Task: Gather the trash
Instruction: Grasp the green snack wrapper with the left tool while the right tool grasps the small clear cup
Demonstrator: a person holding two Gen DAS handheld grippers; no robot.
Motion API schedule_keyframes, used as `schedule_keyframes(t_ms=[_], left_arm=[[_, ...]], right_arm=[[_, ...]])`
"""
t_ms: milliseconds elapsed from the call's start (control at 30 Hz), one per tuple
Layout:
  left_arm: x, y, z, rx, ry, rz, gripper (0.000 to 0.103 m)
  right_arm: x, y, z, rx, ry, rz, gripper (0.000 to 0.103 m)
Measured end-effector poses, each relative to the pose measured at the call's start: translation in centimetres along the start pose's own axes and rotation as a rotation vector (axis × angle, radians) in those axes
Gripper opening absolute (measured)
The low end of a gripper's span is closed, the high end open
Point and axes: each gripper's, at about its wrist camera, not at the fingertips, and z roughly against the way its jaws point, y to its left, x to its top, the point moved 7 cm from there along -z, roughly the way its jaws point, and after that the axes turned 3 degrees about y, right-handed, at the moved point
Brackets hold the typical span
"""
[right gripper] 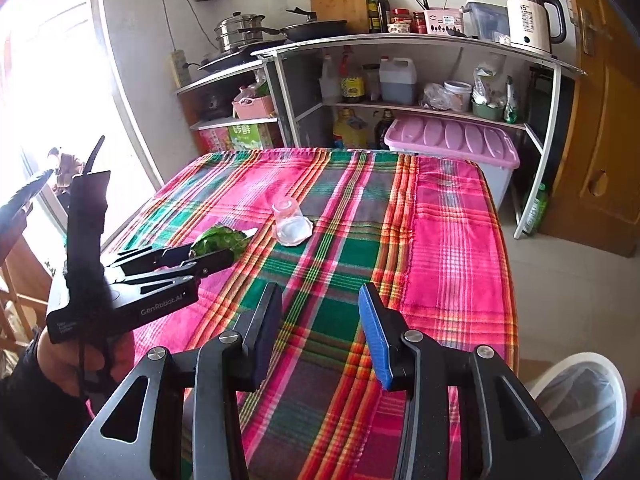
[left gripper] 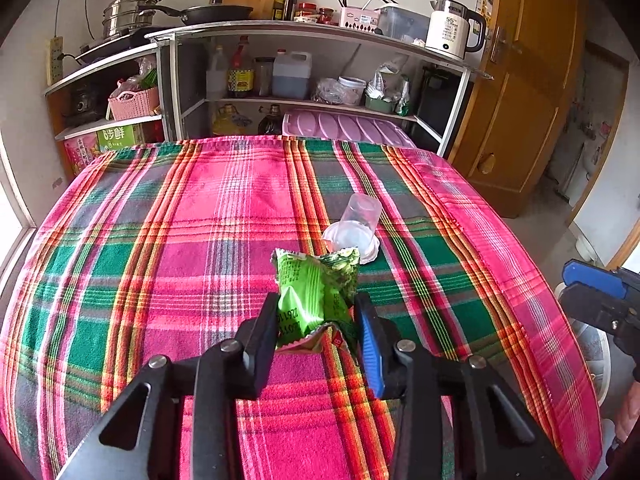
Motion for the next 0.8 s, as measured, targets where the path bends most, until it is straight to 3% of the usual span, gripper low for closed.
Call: schedule_keyframes(t_ms=[333, 800], left_arm=[[-0.6, 2.4, 3.1, 0.000, -0.071, 0.091, 0.039], [-1.5, 4.6, 4.0, -0.009, -0.099, 0.163, 0.039]], right_arm=[[1.8, 2.1, -3.5, 0.000, 0.036, 0.053, 0.041], [4.8, 3.3, -11.3, -0.036, 0.113, 0.110, 0.041]])
